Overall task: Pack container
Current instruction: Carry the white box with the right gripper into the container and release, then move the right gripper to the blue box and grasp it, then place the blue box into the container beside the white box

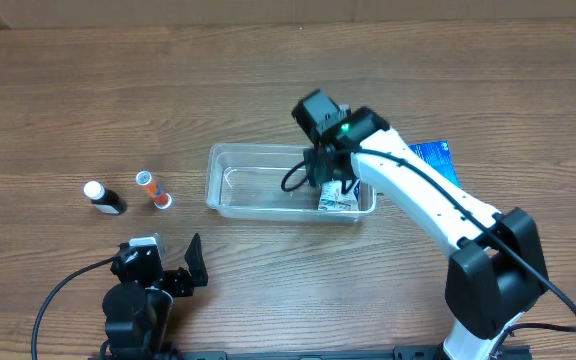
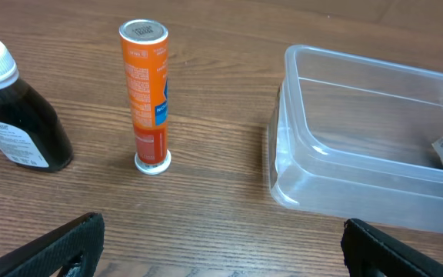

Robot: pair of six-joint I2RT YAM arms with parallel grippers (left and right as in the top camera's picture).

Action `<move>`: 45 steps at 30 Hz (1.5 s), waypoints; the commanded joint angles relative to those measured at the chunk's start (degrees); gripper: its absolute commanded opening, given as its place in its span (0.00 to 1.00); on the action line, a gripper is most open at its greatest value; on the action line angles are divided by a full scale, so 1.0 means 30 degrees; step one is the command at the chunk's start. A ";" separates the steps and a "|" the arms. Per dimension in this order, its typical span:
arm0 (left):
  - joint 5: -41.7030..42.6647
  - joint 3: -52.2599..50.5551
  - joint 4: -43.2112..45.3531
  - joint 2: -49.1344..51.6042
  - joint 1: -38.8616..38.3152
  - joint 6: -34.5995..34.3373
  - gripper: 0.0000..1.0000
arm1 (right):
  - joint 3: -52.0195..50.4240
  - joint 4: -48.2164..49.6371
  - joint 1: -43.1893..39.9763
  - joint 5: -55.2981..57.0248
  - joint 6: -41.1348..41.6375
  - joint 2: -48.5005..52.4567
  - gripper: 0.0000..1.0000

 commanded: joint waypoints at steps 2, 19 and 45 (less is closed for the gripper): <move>-0.0211 -0.0066 0.0066 -0.0182 -0.0124 0.0437 1.00 | 0.5537 -0.2273 -0.1399 -0.0015 -0.0510 -0.2623 0.95; -0.0211 -0.0066 0.0066 -0.0182 -0.0124 0.0437 1.00 | 0.2339 -0.2280 -1.3209 -0.5195 -1.0703 0.2805 1.00; -0.0211 -0.0066 0.0066 -0.0182 -0.0124 0.0437 1.00 | 0.1399 -0.3810 -1.0214 -0.2841 -0.3949 -0.1472 0.72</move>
